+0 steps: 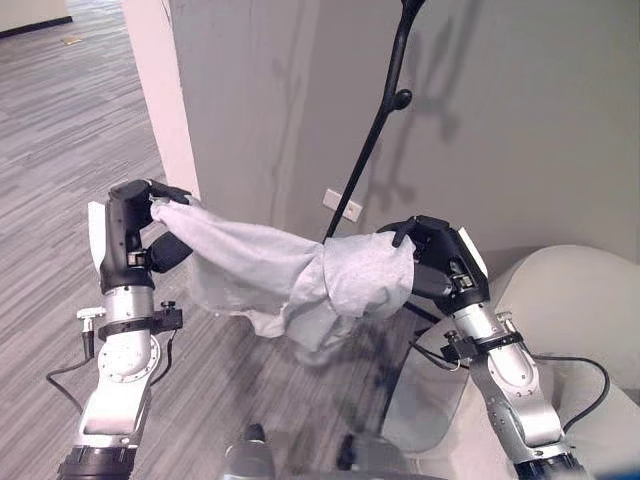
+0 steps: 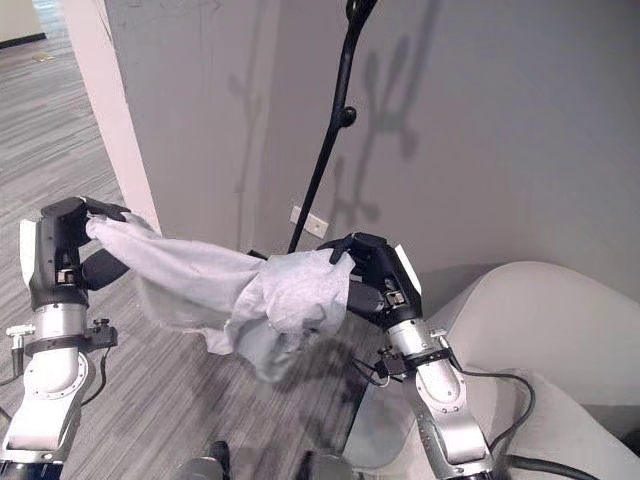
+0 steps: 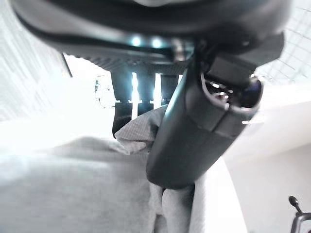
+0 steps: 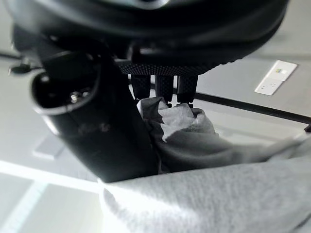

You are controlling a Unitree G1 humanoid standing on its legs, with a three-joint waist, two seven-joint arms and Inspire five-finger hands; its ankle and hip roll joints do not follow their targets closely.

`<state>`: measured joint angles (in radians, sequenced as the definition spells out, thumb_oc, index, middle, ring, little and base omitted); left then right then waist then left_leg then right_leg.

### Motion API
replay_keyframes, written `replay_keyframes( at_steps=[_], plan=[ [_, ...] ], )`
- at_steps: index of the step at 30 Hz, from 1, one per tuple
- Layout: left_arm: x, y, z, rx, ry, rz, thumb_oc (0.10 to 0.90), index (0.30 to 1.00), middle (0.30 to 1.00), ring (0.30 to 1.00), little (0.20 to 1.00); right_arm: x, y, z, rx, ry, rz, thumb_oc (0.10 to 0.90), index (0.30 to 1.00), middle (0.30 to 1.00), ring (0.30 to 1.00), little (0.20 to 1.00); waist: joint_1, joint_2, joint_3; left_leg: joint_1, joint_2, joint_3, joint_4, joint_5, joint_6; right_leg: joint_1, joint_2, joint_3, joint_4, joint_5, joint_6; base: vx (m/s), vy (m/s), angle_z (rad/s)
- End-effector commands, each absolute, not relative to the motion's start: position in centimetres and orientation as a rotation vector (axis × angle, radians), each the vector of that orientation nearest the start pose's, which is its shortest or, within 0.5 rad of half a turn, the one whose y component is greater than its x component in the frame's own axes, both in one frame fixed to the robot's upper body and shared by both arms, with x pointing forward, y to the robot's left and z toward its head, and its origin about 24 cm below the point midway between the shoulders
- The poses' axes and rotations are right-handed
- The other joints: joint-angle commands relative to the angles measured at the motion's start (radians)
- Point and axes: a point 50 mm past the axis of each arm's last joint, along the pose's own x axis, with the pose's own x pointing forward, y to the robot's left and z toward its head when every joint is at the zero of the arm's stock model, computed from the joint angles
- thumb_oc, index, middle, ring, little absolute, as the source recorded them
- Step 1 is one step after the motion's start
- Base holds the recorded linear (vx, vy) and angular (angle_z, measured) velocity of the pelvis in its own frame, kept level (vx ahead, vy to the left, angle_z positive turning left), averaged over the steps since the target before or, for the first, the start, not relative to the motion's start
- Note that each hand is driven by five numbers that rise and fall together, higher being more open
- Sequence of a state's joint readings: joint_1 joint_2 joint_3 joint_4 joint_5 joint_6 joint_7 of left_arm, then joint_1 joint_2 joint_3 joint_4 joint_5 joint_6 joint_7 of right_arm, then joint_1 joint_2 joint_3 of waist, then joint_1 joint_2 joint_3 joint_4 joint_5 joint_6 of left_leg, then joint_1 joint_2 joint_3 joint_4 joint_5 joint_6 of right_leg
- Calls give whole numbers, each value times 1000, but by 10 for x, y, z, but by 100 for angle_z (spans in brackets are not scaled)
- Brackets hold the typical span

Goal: Hang the clothes on the sofa on the clothes rack.

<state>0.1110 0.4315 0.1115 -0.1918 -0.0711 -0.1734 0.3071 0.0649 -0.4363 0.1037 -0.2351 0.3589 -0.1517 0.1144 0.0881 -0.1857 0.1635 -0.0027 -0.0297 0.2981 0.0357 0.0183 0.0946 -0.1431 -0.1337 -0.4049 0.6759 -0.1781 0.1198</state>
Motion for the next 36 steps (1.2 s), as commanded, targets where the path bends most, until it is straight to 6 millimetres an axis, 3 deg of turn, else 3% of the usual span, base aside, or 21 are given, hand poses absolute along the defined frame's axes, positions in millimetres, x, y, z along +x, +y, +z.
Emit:
replay_keyframes(
  at_steps=[1, 2, 4, 5, 8, 9, 12, 14, 16, 18, 19, 20, 21, 22, 23, 25, 26, 31, 33, 36],
  plan=[
    [230, 221, 160, 274, -630, 185, 400, 300, 300, 300, 300, 239, -194, 154, -65, -545, 232, 400, 300, 300, 300, 300, -30, 54, -71, 30, 47, -53, -83, -32, -104, 36, 61, 8, -395, 58, -60, 37, -27, -79],
    [230, 221, 160, 273, -630, 185, 400, 300, 300, 300, 300, 239, -194, 154, -65, -545, 232, 400, 300, 300, 300, 300, -29, 55, -72, 30, 48, -52, -83, -32, -104, 35, 62, 9, -397, 59, -60, 67, -27, -75],
    [230, 218, 163, 273, -647, 172, 400, 300, 300, 300, 300, 240, -189, 155, -70, -545, 253, 400, 300, 300, 300, 300, -36, 75, -68, 50, 74, -61, -86, -60, -110, -5, -8, -8, -441, 105, -31, 145, -79, -21],
    [233, 215, 161, 257, -641, 177, 400, 300, 300, 300, 300, 239, -191, 152, -85, -529, 238, 400, 300, 300, 300, 300, -61, 64, -68, 65, 59, -72, -58, -93, -104, 27, -27, -20, -533, 140, -33, 171, -89, -7],
    [231, 216, 156, 256, -621, 175, 400, 300, 300, 300, 300, 238, -193, 152, -96, -533, 218, 400, 300, 300, 300, 300, -63, 64, -92, 81, 59, -54, -25, -132, -105, 105, -10, -31, -620, 160, -35, 267, -67, 21],
    [232, 216, 155, 251, -619, 173, 400, 300, 300, 300, 300, 239, -195, 153, -87, -548, 203, 400, 300, 300, 300, 300, -71, 71, -116, 79, 65, -39, 38, -161, -115, 142, 10, -8, -666, 162, -36, 198, -80, -16],
    [235, 215, 156, 267, -623, 170, 400, 300, 300, 300, 300, 239, -198, 159, -92, -575, 188, 400, 300, 300, 300, 300, -74, 75, -113, 34, 95, -22, 171, -193, -136, 170, 22, 10, -700, 160, -48, 110, -71, 6],
    [239, 216, 160, 294, -640, 174, 400, 300, 300, 300, 300, 242, -203, 163, -155, -589, 144, 400, 300, 300, 300, 300, -73, 79, -101, -48, 145, -30, 357, -151, -174, 204, 43, 25, -729, 151, -75, 72, -102, -8],
    [242, 221, 166, 364, -669, 214, 400, 300, 300, 300, 300, 246, -210, 167, -258, -603, 78, 400, 300, 300, 300, 300, -64, 77, -86, -125, 173, -59, 527, -75, -211, 251, 59, 40, -761, 132, -99, 106, -73, -17],
    [246, 221, 172, 386, -694, 228, 400, 300, 300, 300, 300, 249, -213, 170, -298, -615, 39, 400, 300, 300, 300, 300, -64, 81, -81, -147, 184, -73, 541, -74, -212, 255, 61, 46, -763, 129, -98, 104, 12, 0],
    [250, 222, 179, 416, -723, 250, 400, 300, 300, 300, 300, 251, -216, 174, -348, -634, -8, 400, 300, 300, 300, 300, -66, 81, -81, -161, 196, -73, 520, -83, -206, 257, 53, 49, -763, 126, -92, 193, 142, -9],
    [254, 222, 192, 489, -784, 279, 400, 300, 300, 300, 300, 255, -223, 181, -441, -662, -85, 400, 300, 300, 300, 300, -70, 85, -92, -158, 201, -70, 408, -129, -184, 252, 40, 63, -763, 123, -73, 147, 134, -23],
    [255, 222, 193, 490, -786, 281, 400, 300, 300, 300, 300, 255, -223, 182, -443, -664, -88, 400, 300, 300, 300, 300, -68, 83, -91, -152, 198, -66, 398, -127, -181, 251, 37, 64, -763, 124, -71, 179, 205, -25],
    [257, 221, 200, 511, -818, 289, 400, 300, 300, 300, 300, 258, -226, 184, -474, -669, -136, 400, 300, 300, 300, 300, -66, 95, -99, -155, 193, -78, 290, -123, -179, 252, 38, 74, -763, 119, -60, 220, 243, -13],
    [264, 220, 206, 547, -845, 323, 400, 300, 300, 300, 300, 268, -226, 188, -491, -680, -195, 400, 300, 300, 300, 300, -47, 110, -106, -168, 157, -146, 112, -31, -187, 260, 46, 109, -763, 108, -54, 194, 236, -7],
    [269, 217, 211, 550, -868, 341, 400, 300, 300, 300, 300, 273, -228, 192, -492, -689, -234, 400, 300, 300, 300, 300, -40, 114, -100, -174, 142, -181, 47, 22, -197, 268, 48, 122, -763, 107, -59, 192, 168, -24],
    [275, 217, 217, 613, -877, 354, 400, 300, 300, 300, 300, 277, -237, 196, -570, -691, -307, 400, 300, 300, 300, 300, -52, 130, -124, -138, 138, -175, -24, 27, -187, 281, 57, 122, -763, 95, -53, 229, 152, -57],
    [286, 210, 240, 737, -963, 381, 400, 300, 300, 300, 300, 288, -243, 218, -731, -741, -404, 400, 300, 300, 300, 300, -58, 118, -163, -81, 97, -157, -32, 11, -161, 297, 30, 144, -726, 87, -44, 234, 154, -46],
    [292, 205, 262, 778, -1045, 421, 400, 300, 300, 300, 300, 300, -244, 239, -811, -792, -477, 400, 300, 300, 300, 300, -52, 114, -175, -54, 79, -142, -33, -9, -135, 274, 16, 159, -641, 76, -31, 171, 200, -26],
    [297, 204, 277, 794, -1084, 466, 400, 300, 300, 300, 300, 312, -246, 254, -809, -804, -528, 400, 300, 300, 300, 300, -44, 118, -165, -35, 70, -122, -25, -28, -112, 236, 3, 156, -535, 62, -13, 101, 174, -26]
  ],
)
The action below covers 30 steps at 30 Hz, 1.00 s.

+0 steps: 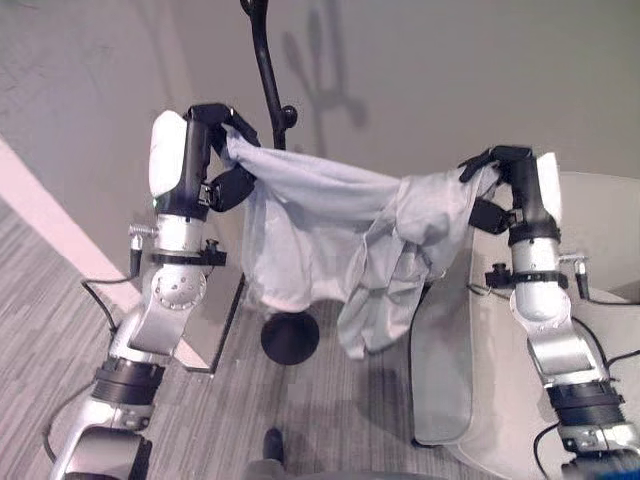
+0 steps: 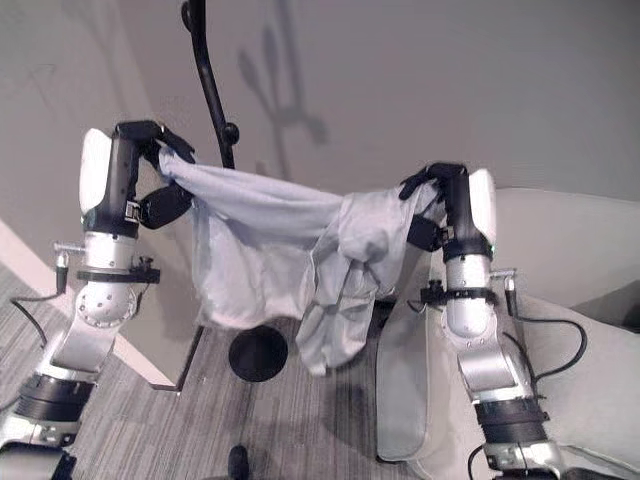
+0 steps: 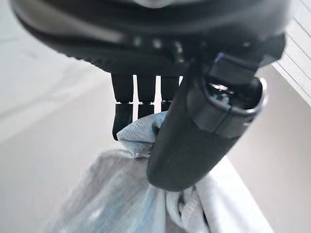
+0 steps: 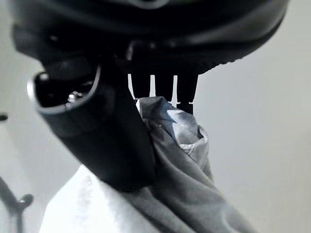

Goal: Hang the clothes on the sofa on the clothes rack.

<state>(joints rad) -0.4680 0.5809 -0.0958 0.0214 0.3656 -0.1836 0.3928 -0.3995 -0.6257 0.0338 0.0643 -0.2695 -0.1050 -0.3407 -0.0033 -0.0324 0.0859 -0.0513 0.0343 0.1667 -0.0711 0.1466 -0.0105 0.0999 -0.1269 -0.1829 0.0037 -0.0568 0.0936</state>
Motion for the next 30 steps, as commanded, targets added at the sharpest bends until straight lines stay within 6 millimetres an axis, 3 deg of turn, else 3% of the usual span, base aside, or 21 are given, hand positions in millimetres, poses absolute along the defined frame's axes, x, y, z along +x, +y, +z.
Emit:
replay_keyframes(
  at_steps=[1, 3, 4, 5, 7, 10, 12, 14, 16, 22, 23, 25, 27, 29, 30],
  plan=[
    [299, 204, 284, 804, -1100, 492, 400, 300, 300, 300, 300, 317, -247, 261, -816, -810, -562, 400, 300, 300, 300, 300, 54, -30, -81, 31, 0, 25, 89, -174, 7, -27, -17, -83, 214, -67, 31, 59, 150, -20],
    [300, 203, 298, 829, -1144, 551, 400, 300, 300, 300, 300, 321, -253, 282, -808, -838, -655, 400, 300, 300, 300, 300, 52, -4, -58, 77, -12, 48, 103, -208, 47, -94, -58, -135, 440, 8, 71, 112, 247, -26],
    [301, 203, 298, 828, -1147, 556, 400, 300, 300, 300, 300, 322, -252, 283, -807, -841, -657, 400, 300, 300, 300, 300, 51, -3, -53, 77, -14, 48, 103, -208, 51, -101, -63, -133, 455, 7, 73, 149, 267, -16],
    [302, 206, 304, 838, -1156, 603, 400, 300, 300, 300, 300, 322, -258, 293, -757, -858, -719, 400, 300, 300, 300, 300, 46, 14, -46, 116, -23, 60, 101, -227, 70, -147, -95, -173, 569, 59, 93, 63, 140, 8],
    [301, 211, 307, 846, -1155, 643, 400, 300, 300, 300, 300, 322, -262, 294, -742, -851, -748, 400, 300, 300, 300, 300, 51, 18, -48, 136, -31, 64, 86, -235, 73, -164, -125, -196, 570, 66, 89, 131, 96, 7],
    [298, 218, 313, 863, -1185, 708, 400, 300, 300, 300, 300, 320, -270, 304, -769, -866, -795, 400, 300, 300, 300, 300, 44, 6, -51, 150, -35, 31, 62, -227, 51, -184, -127, -193, 406, 50, 59, 119, -104, -11],
    [300, 234, 312, 911, -1137, 788, 400, 300, 300, 300, 300, 320, -276, 308, -787, -865, -815, 400, 300, 300, 300, 300, 46, -9, -64, 157, -33, 18, 58, -235, 33, -156, -99, -159, 231, 12, 49, 102, -146, 21],
    [301, 239, 312, 927, -1120, 818, 400, 300, 300, 300, 300, 324, -275, 302, -790, -838, -794, 400, 300, 300, 300, 300, 50, -14, -74, 157, -26, 22, 54, -234, 27, -119, -77, -155, 168, 13, 39, 139, -105, 25],
    [299, 252, 303, 945, -1070, 828, 400, 300, 300, 300, 300, 326, -274, 303, -811, -827, -748, 400, 300, 300, 300, 300, 69, -28, -119, 156, -13, 28, 43, -225, 7, -59, -37, -150, 51, 38, 35, 207, -147, 35],
    [308, 280, 281, 1043, -877, 823, 400, 300, 300, 300, 300, 345, -264, 293, -870, -729, -554, 400, 300, 300, 300, 300, 103, -45, -148, 145, 16, 5, 36, -210, -29, -3, 1, -151, -66, 52, 22, 77, -112, -5],
    [309, 296, 272, 1102, -778, 834, 400, 300, 300, 300, 300, 349, -261, 289, -952, -696, -498, 400, 300, 300, 300, 300, 115, -48, -147, 149, 28, 0, 32, -212, -40, 12, 14, -151, -84, 43, 17, 29, -94, 9],
    [311, 309, 264, 1140, -699, 845, 400, 300, 300, 300, 300, 353, -261, 291, -976, -677, -477, 400, 300, 300, 300, 300, 120, -52, -145, 139, 36, -1, 34, -200, -48, 8, 19, -153, -87, 43, 12, 40, -78, 15],
    [309, 334, 242, 1221, -503, 844, 400, 300, 300, 300, 300, 363, -254, 295, -978, -641, -440, 400, 300, 300, 300, 300, 133, -59, -135, 128, 51, -6, 37, -197, -59, 3, 34, -148, -89, 31, 5, 46, -83, 17],
    [307, 336, 238, 1231, -487, 836, 400, 300, 300, 300, 300, 364, -252, 294, -981, -636, -430, 400, 300, 300, 300, 300, 134, -59, -135, 123, 51, -6, 37, -191, -59, 0, 35, -147, -90, 35, 3, -2, -22, 1],
    [307, 333, 225, 1237, -458, 796, 400, 300, 300, 300, 300, 366, -247, 288, -979, -625, -400, 400, 300, 300, 300, 300, 135, -62, -130, 116, 53, -10, 39, -187, -59, -4, 36, -146, -90, 35, 0, 0, -22, 6]
  ],
)
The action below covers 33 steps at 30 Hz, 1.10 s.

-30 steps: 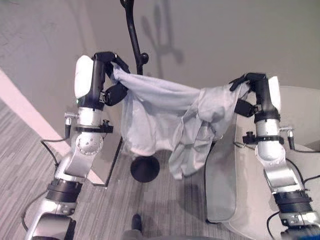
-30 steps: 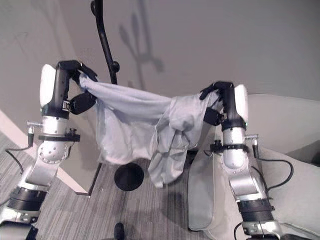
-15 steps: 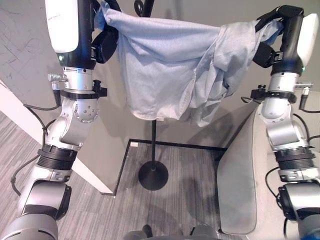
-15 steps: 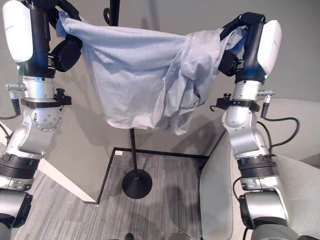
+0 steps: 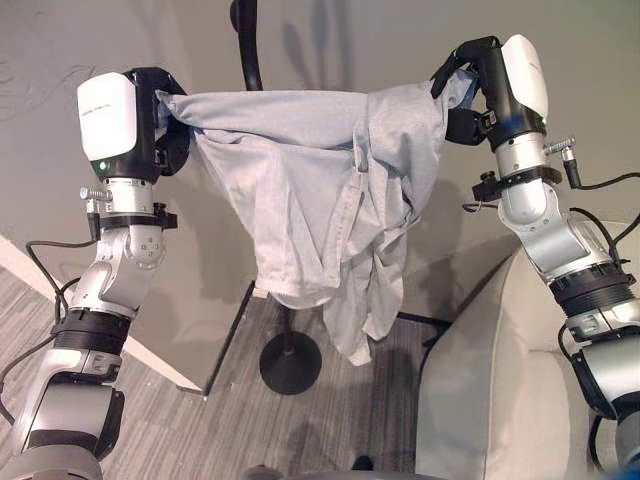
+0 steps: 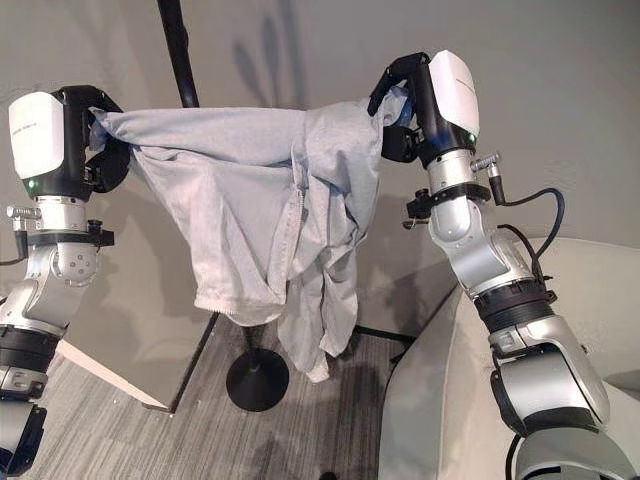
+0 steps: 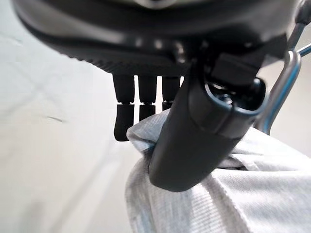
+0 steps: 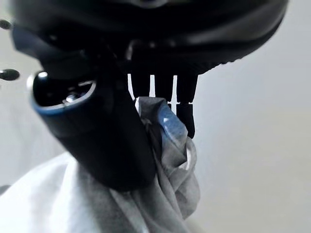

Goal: Hang the clothes on the sofa on the clothes rack.

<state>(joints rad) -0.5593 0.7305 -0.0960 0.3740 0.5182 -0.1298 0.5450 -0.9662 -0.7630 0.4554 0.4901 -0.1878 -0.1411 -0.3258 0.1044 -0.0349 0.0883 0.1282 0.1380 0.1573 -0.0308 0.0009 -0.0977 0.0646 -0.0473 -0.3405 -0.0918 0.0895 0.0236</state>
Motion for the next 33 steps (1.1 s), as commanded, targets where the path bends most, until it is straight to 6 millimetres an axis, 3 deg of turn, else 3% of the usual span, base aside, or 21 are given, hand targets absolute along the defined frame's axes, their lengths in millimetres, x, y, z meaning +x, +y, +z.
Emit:
replay_keyframes(
  at_steps=[1, 4, 5, 6, 7, 9, 16, 17, 19, 20, 21, 22, 26, 33],
  plan=[
    [306, 330, 213, 1225, -436, 763, 400, 300, 300, 300, 300, 367, -244, 277, -970, -605, -364, 400, 300, 300, 300, 300, 28, -60, -131, -66, -49, -1, -1, -42, 28, 30, -43, 13, 5, -113, 68, 22, -26, 9],
    [300, 320, 188, 1167, -410, 697, 400, 300, 300, 300, 300, 366, -238, 250, -936, -550, -294, 400, 300, 300, 300, 300, 29, -59, -123, -68, -47, -2, -1, -40, 28, 28, -41, 11, 5, -114, 65, 9, -7, 4],
    [296, 316, 175, 1137, -388, 670, 400, 300, 300, 300, 300, 365, -234, 237, -917, -533, -261, 400, 300, 300, 300, 300, 28, -58, -121, -67, -46, -2, -2, -40, 29, 27, -42, 11, 5, -114, 64, 36, -10, 3],
    [292, 304, 154, 1065, -358, 605, 400, 300, 300, 300, 300, 359, -225, 210, -879, -493, -185, 400, 300, 300, 300, 300, 19, -55, -120, -64, -46, 0, -5, -41, 30, 29, -41, 13, 5, -116, 62, 30, -6, 0],
    [292, 304, 153, 1065, -355, 600, 400, 300, 300, 300, 300, 357, -226, 208, -880, -488, -183, 400, 300, 300, 300, 300, 20, -55, -124, -64, -46, 0, -6, -40, 30, 30, -41, 13, 5, -116, 62, 46, -10, -1],
    [289, 287, 128, 926, -313, 524, 400, 300, 300, 300, 300, 348, -221, 180, -847, -446, -131, 400, 300, 300, 300, 300, 8, -51, -118, -66, -47, 2, -9, -38, 32, 27, -43, 14, 5, -115, 60, 0, 0, 0],
    [283, 253, 92, 742, -249, 368, 400, 300, 300, 300, 300, 330, -207, 139, -761, -387, -60, 400, 300, 300, 300, 300, -13, -40, -113, -66, -47, 7, -9, -40, 36, 21, -48, 21, 5, -113, 59, 4, 3, -2],
    [282, 247, 87, 689, -237, 354, 400, 300, 300, 300, 300, 327, -203, 131, -729, -372, -52, 464, 396, 396, 396, 396, -17, -37, -111, -65, -48, 9, -8, -40, 38, 19, -50, 24, 5, -112, 59, 0, 0, 0],
    [280, 242, 82, 640, -223, 335, 400, 300, 300, 300, 300, 324, -199, 121, -688, -352, -46, 800, 900, 900, 900, 900, -23, -34, -110, -63, -49, 12, -9, -41, 39, 19, -51, 27, 5, -110, 60, 8, 12, -9],
    [280, 239, 79, 600, -221, 332, 507, 460, 460, 460, 460, 321, -197, 114, -669, -338, -46, 800, 900, 900, 900, 900, -25, -32, -111, -62, -50, 13, -10, -41, 40, 19, -51, 28, 5, -109, 59, 8, 12, -11],
    [280, 237, 78, 561, -217, 336, 748, 822, 822, 822, 822, 319, -196, 111, -656, -328, -46, 800, 900, 900, 900, 900, -27, -31, -110, -61, -50, 13, -11, -41, 41, 19, -51, 29, 5, -109, 59, 4, 16, -7],
    [279, 235, 75, 506, -207, 336, 800, 900, 900, 900, 900, 317, -197, 106, -644, -315, -57, 800, 900, 900, 900, 900, -31, -30, -110, -60, -51, 15, -12, -41, 42, 19, -52, 29, 5, -109, 59, 8, 19, -4],
    [272, 239, 76, 212, -208, 362, 800, 900, 900, 900, 900, 310, -206, 99, -618, -292, -125, 800, 900, 900, 900, 900, -39, -21, -110, -57, -53, 16, -14, -41, 45, 21, -55, 30, 5, -108, 60, 1, 15, -1],
    [258, 259, 76, 54, -206, 443, 800, 900, 900, 900, 900, 296, -228, 126, -483, -395, -250, 800, 900, 900, 900, 900, -48, -18, -112, -51, -57, 18, -19, -44, 49, 19, -59, 39, 6, -105, 64, 1, 3, 0]
  ],
)
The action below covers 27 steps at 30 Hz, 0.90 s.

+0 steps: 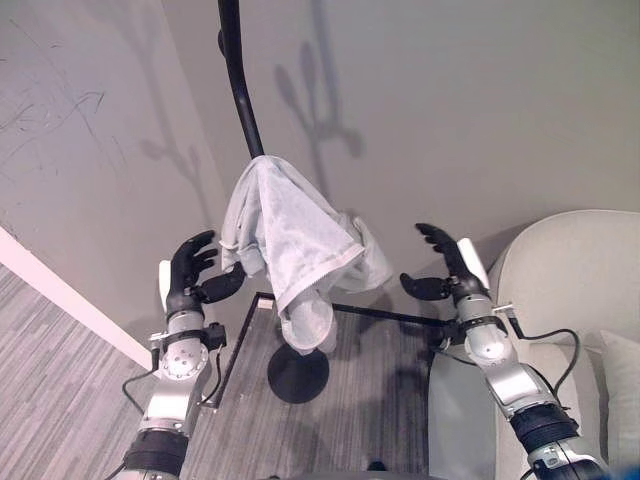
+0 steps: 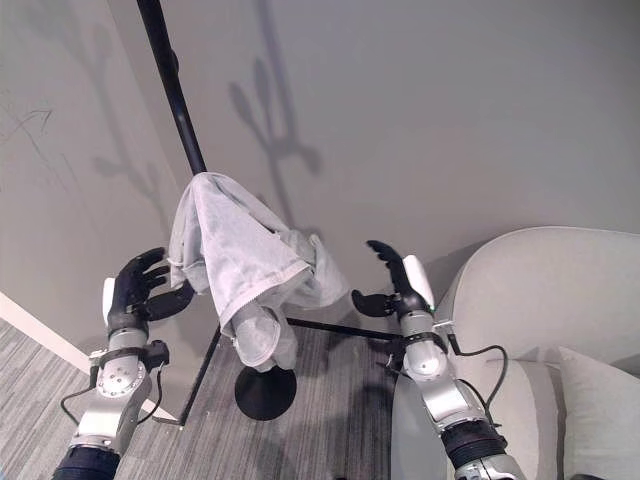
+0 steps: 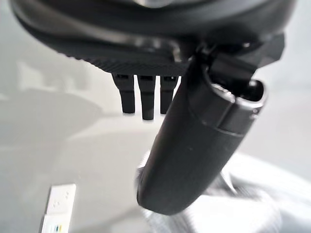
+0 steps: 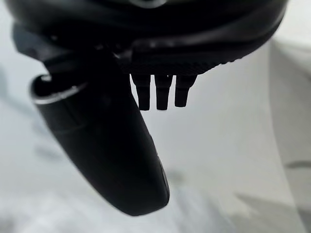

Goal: Hang the clothes on the sofa on the clothes rack.

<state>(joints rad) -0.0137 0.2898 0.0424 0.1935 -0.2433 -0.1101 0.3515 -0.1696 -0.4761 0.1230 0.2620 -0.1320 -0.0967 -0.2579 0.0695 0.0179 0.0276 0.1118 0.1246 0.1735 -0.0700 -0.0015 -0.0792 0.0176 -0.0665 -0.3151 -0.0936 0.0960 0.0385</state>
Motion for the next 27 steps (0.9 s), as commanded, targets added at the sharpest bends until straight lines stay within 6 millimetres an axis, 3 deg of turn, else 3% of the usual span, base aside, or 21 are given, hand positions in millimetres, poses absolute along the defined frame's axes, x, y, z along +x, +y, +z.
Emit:
replay_keyframes(
  at_steps=[1, 8, 12, 13, 14, 15, 17, 20, 22, 23, 24, 25, 26, 27],
  plan=[
    [255, 265, 77, 40, -210, 465, 800, 900, 900, 900, 900, 291, -232, 131, -459, -418, -248, 800, 900, 900, 900, 900, -16, -72, -52, -33, -44, 6, 17, -41, 31, 66, -41, 15, 8, -111, 50, 0, 0, 0],
    [242, 283, 80, 60, -212, 497, 800, 900, 900, 900, 900, 272, -254, 149, -497, -475, -260, 800, 900, 900, 900, 900, -29, -75, -56, -32, -43, 14, 15, -43, 29, 65, -41, 12, 9, -111, 52, 0, 0, 0],
    [220, 299, 65, -1, -206, 500, 800, 900, 900, 900, 900, 261, -259, 130, -325, -436, -260, 800, 900, 900, 900, 900, -29, -83, -48, -30, -41, 13, 20, -47, 25, 64, -40, 12, 10, -111, 51, 0, 0, 0],
    [214, 304, 53, -41, -171, 524, 800, 900, 900, 900, 900, 256, -260, 117, -195, -409, -253, 800, 900, 900, 900, 900, -28, -85, -43, -26, -39, 13, 21, -49, 24, 66, -40, 13, 10, -113, 51, 0, 0, 0],
    [201, 312, 26, -131, -86, 615, 800, 900, 900, 900, 900, 249, -260, 89, 18, -344, -278, 800, 900, 900, 900, 900, -24, -85, -34, -23, -37, 13, 26, -56, 23, 70, -38, 15, 12, -119, 50, 0, 0, 0],
    [201, 313, 26, -132, -87, 615, 800, 900, 900, 900, 900, 249, -260, 89, 21, -345, -277, 800, 900, 900, 900, 900, -24, -87, -35, -27, -39, 13, 26, -52, 24, 67, -39, 15, 11, -115, 49, 0, 0, 0],
    [189, 314, -11, -253, 56, 705, 800, 900, 900, 900, 900, 244, -253, 55, 250, -245, -294, 800, 900, 900, 900, 900, -25, -87, -27, -29, -39, 14, 32, -51, 24, 68, -39, 14, 12, -117, 47, -18, 1, -2],
    [161, 304, -65, -373, 295, 766, 800, 900, 900, 900, 900, 233, -237, 3, 439, -46, -299, 800, 900, 900, 900, 900, -26, -82, -19, -26, -39, 17, 37, -54, 22, 74, -37, 13, 14, -121, 46, -7, 11, 0],
    [137, 292, -102, -444, 486, 807, 800, 900, 900, 900, 900, 221, -222, -41, 488, 173, -297, 800, 900, 900, 900, 900, -27, -81, -18, -24, -41, 18, 34, -52, 21, 74, -38, 13, 15, -120, 45, -3, 42, 3],
    [114, 278, -129, -448, 676, 799, 800, 900, 900, 900, 900, 205, -207, -79, 533, 378, -298, 800, 900, 900, 900, 900, -26, -80, -17, -22, -42, 17, 32, -50, 20, 76, -37, 13, 15, -121, 44, 0, 37, 2],
    [115, 279, -128, -448, 674, 798, 800, 900, 900, 900, 900, 206, -207, -79, 534, 376, -298, 800, 900, 900, 900, 900, -27, -81, -18, -26, -43, 16, 32, -47, 21, 72, -38, 13, 15, -119, 44, 3, 33, 3],
    [107, 274, -136, -441, 736, 787, 800, 900, 900, 900, 900, 197, -201, -93, 545, 462, -296, 800, 900, 900, 900, 900, -26, -79, -17, -22, -43, 16, 31, -49, 20, 76, -36, 14, 16, -122, 44, 0, 0, 0],
    [88, 262, -151, -394, 893, 730, 800, 900, 900, 900, 900, 172, -193, -125, 635, 652, -378, 800, 900, 900, 900, 900, -23, -79, -19, -20, -45, 12, 30, -48, 20, 78, -37, 13, 17, -123, 43, 23, 29, 6],
    [88, 262, -150, -394, 892, 729, 800, 900, 900, 900, 900, 173, -193, -125, 636, 650, -377, 800, 900, 900, 900, 900, -24, -80, -20, -24, -46, 11, 29, -45, 21, 75, -38, 12, 16, -121, 43, 25, 28, 5]
  ],
)
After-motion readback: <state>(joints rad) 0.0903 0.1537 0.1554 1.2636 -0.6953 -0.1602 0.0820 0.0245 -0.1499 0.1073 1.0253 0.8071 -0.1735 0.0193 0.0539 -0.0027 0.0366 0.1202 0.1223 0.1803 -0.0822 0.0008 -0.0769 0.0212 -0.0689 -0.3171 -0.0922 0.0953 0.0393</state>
